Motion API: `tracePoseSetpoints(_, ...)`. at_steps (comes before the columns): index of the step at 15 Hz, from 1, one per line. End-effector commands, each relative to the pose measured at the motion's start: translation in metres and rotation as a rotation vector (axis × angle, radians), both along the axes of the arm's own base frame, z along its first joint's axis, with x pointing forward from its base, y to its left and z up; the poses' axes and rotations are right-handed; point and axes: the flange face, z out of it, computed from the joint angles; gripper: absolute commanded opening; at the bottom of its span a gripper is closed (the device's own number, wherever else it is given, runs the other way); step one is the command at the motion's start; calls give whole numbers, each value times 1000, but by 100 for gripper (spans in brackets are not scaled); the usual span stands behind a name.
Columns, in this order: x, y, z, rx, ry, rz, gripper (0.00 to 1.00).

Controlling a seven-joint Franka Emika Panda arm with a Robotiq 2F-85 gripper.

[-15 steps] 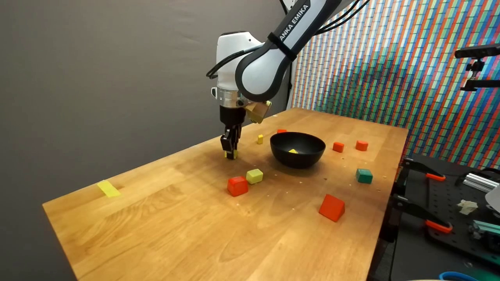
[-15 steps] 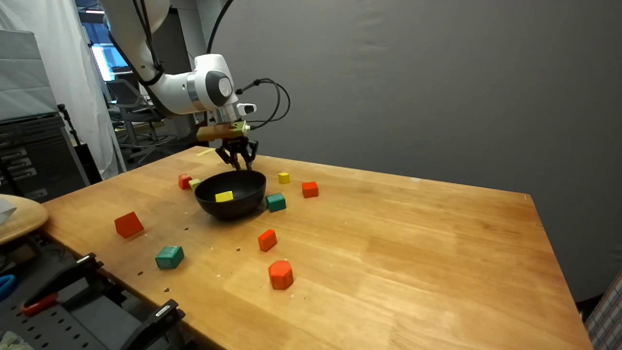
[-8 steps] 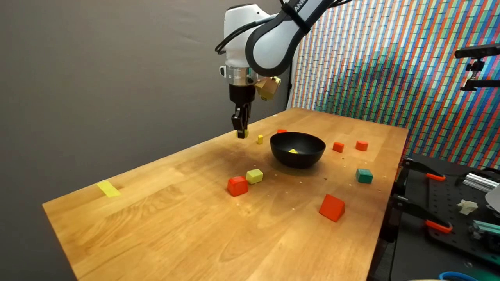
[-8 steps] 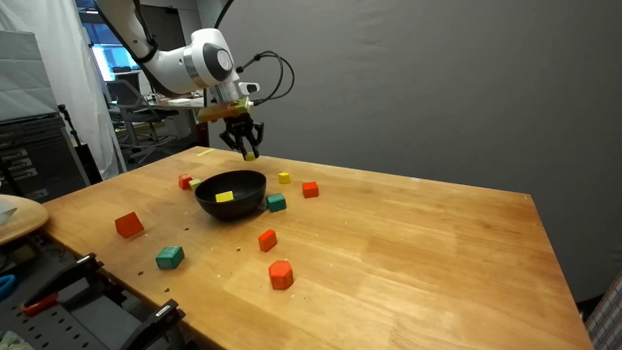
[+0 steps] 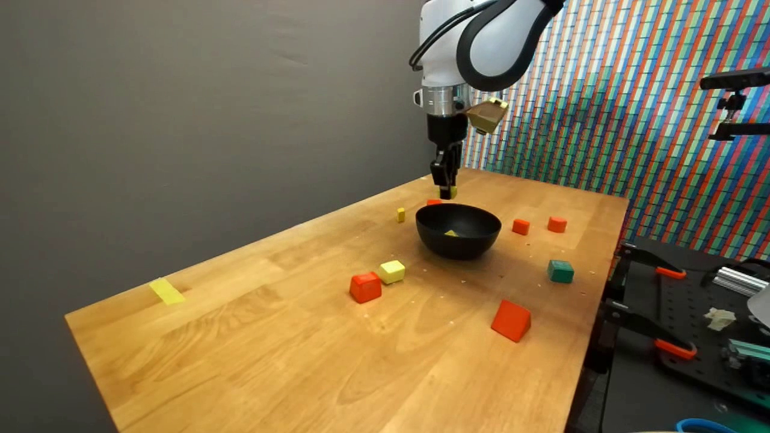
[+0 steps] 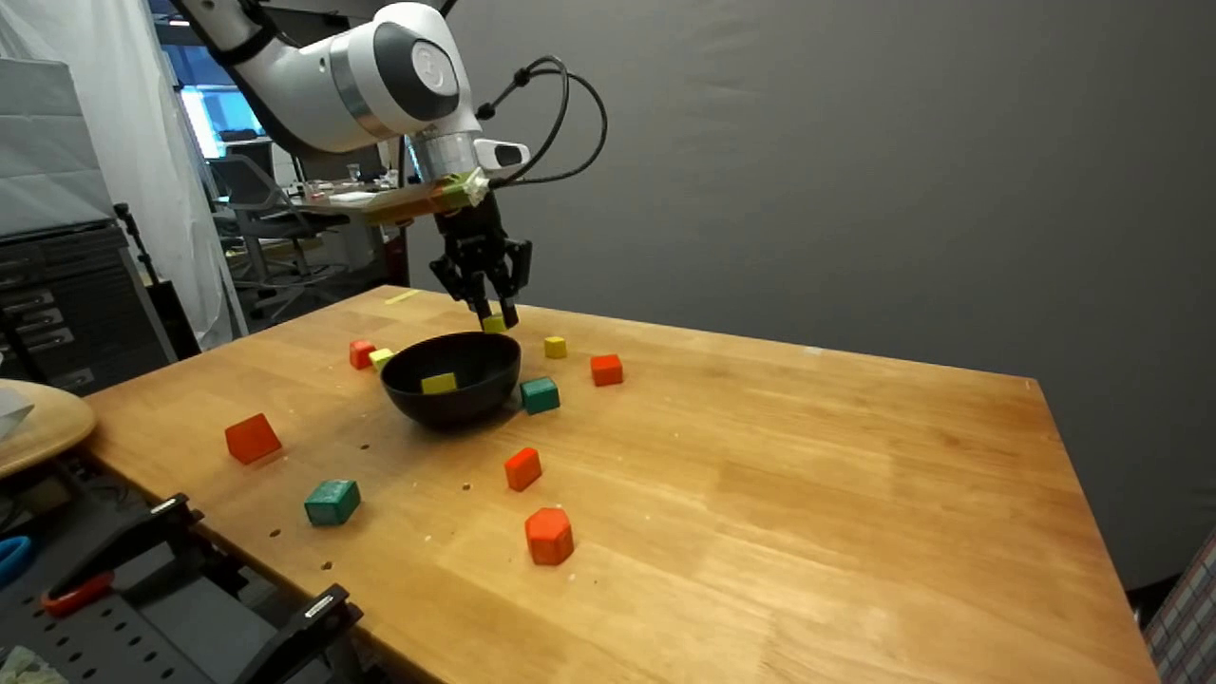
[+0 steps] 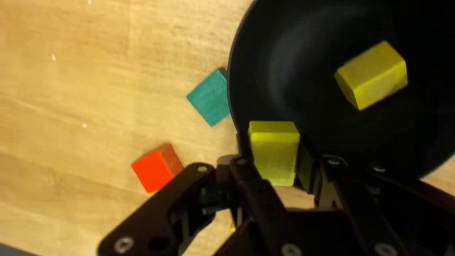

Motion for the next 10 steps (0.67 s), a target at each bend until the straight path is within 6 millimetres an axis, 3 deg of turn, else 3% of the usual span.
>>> tracePoseSetpoints(1, -26, -8, -10, 43, 21, -42, 12)
tracePoseSetpoints(3, -27, -5, -17, 70, 9, -60, 12)
tracePoseSetpoints(4, -27, -2, -15, 79, -13, -68, 59)
tracePoseSetpoints(6, -20, 5, 0, 104, -77, -87, 65)
tracePoseSetpoints(10, 7, 18, 47, 130, -213, -140, 96)
